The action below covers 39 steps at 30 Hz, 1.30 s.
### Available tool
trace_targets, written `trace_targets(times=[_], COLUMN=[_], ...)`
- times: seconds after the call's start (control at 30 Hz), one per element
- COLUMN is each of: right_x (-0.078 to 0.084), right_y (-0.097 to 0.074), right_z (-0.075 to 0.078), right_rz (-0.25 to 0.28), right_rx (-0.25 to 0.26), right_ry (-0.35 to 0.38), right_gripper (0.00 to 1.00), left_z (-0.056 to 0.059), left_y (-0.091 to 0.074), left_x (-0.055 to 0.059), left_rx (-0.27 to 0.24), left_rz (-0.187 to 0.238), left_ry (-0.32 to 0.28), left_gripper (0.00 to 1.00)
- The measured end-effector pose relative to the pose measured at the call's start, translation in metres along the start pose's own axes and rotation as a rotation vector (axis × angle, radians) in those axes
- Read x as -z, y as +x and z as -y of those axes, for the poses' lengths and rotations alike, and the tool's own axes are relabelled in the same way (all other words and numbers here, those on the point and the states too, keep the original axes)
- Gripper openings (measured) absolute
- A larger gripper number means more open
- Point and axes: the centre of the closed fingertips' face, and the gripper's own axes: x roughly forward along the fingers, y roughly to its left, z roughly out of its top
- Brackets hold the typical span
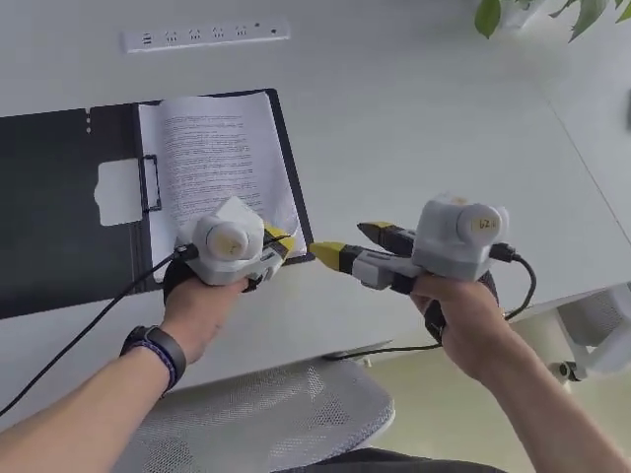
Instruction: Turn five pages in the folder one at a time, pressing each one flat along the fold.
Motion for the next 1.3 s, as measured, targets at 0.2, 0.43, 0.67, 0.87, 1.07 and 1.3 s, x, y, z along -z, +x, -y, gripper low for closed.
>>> trace_targets(times=[0.2,0.43,0.67,0.87,1.07,1.3], right_x=[-0.011,-0.001,0.011,0.013,0.015,0.013], right_y=[0.031,0.059,0.07,0.076,0.082,0.083], right_z=[0.002,0.009,0.008,0.005,0.011,0.012], right_rz=[0.005,-0.051,-0.085,-0.085,-0.082,-0.075], right_rx=[-0.072,-0.086,-0.101,-0.122,-0.107,-0.09], right_ry=[0.126,0.183,0.241,0.279,0.338,0.346], right_gripper=[0.43,0.35,0.27,0.2,0.09,0.0], left_z=[0.0,0.003,0.003,0.003,0.004,0.003], left_y=[-0.003,-0.005,-0.007,-0.009,-0.009,-0.01], left_x=[-0.002,-0.005,-0.006,-0.008,-0.008,-0.008], left_rx=[0.007,0.007,0.007,0.008,0.007,0.01], left_rz=[0.011,0.018,0.023,0.028,0.028,0.023], left_ry=[-0.002,-0.002,-0.003,-0.003,-0.001,0.002], left_gripper=[0.0,0.0,0.0,0.0,0.0,0.0])
